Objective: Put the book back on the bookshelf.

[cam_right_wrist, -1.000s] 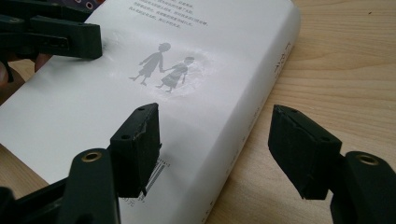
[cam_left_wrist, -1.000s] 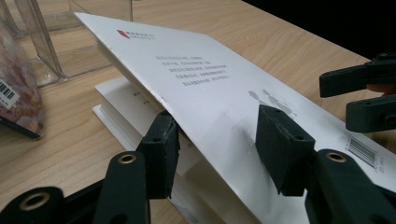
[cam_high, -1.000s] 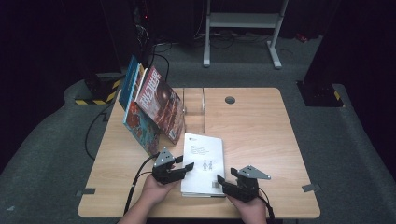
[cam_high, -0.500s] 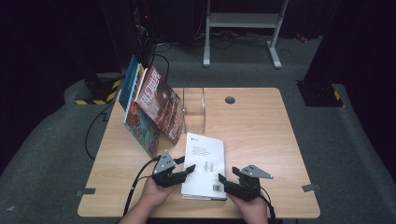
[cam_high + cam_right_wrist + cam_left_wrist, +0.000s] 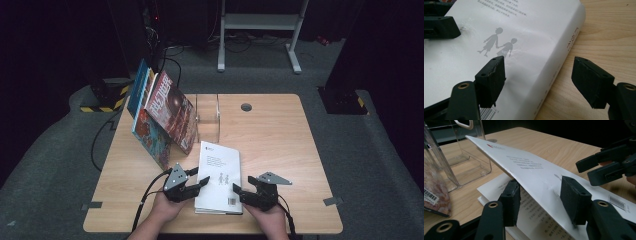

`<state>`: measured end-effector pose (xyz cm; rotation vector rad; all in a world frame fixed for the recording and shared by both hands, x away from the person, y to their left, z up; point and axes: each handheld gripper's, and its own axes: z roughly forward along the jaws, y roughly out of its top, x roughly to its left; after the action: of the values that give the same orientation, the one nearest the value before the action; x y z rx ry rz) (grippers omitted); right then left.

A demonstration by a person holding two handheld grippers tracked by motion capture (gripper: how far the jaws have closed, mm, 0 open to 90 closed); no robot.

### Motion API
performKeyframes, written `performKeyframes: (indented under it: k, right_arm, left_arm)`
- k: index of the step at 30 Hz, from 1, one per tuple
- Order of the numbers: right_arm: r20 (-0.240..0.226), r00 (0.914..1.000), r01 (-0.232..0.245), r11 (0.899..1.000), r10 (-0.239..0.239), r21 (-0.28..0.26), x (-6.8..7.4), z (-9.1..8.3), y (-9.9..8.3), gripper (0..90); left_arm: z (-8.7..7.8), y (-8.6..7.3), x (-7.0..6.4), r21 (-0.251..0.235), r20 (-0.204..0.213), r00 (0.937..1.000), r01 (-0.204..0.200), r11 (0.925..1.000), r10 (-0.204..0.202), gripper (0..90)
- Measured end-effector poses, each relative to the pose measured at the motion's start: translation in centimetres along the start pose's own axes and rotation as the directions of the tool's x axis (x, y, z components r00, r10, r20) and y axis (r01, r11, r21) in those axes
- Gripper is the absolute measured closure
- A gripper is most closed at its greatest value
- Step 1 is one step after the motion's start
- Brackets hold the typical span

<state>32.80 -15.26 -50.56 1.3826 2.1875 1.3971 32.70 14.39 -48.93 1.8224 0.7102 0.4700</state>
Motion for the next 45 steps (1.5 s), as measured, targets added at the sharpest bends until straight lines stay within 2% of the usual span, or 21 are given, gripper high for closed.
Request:
performKeyframes:
  k: [5,12,19,25,30,31,35,37,44,45]
  right_arm:
    - [-0.04,0.999,-0.019,0.999,0.02,0.028,-0.4,0.7,0.5,24.5]
    - [-0.083,0.9957,-0.039,0.999,0.041,0.029,-1.2,1.2,0.9,22.0]
    - [-0.132,0.9863,-0.094,0.995,0.099,0.041,-2.0,1.8,1.1,15.0]
    - [-0.183,0.9747,-0.124,0.992,0.129,0.036,-2.4,2.1,1.1,11.6]
    - [-0.224,0.96,-0.159,0.986,0.167,0.055,-2.8,2.4,1.2,9.0]
    - [-0.237,0.9556,-0.166,0.984,0.175,0.06,-3.0,2.5,1.1,8.7]
    - [-0.288,0.928,-0.219,0.971,0.236,0.091,-3.4,3.0,1.0,7.8]
    - [-0.308,0.9177,-0.232,0.968,0.25,0.097,-3.4,3.1,1.0,7.8]
    - [-0.349,0.8968,-0.248,0.962,0.273,0.115,-3.5,3.4,1.0,7.5]
    - [-0.358,0.8879,-0.259,0.957,0.288,0.129,-3.5,3.5,1.0,7.5]
  left_arm:
    - [-0.2,0.0,-0.2,-0.015,-0.004,0.9997,-0.023,0.9996,0.023,51.5]
    - [-0.4,0.2,-0.6,-0.037,-0.011,0.9985,-0.054,0.9978,0.054,52.3]
    - [-0.7,0.2,-1.0,-0.05,-0.023,0.9965,-0.082,0.9954,0.081,53.0]
    - [-1.1,0.4,-1.6,-0.07,-0.039,0.9906,-0.134,0.9885,0.131,53.0]
    - [-1.2,0.4,-1.8,-0.077,-0.044,0.9882,-0.15,0.9857,0.147,53.1]
    - [-1.2,0.4,-1.8,-0.08,-0.044,0.9871,-0.157,0.9843,0.154,53.1]
    - [-1.3,0.5,-2.0,-0.084,-0.05,0.9846,-0.171,0.9816,0.168,53.0]
    - [-1.4,0.5,-2.1,-0.088,-0.052,0.9843,-0.173,0.981,0.169,53.1]
    - [-1.5,0.5,-2.3,-0.099,-0.054,0.9814,-0.189,0.977,0.185,53.1]
    - [-1.5,0.5,-2.3,-0.101,-0.055,0.98,-0.196,0.9754,0.191,53.1]
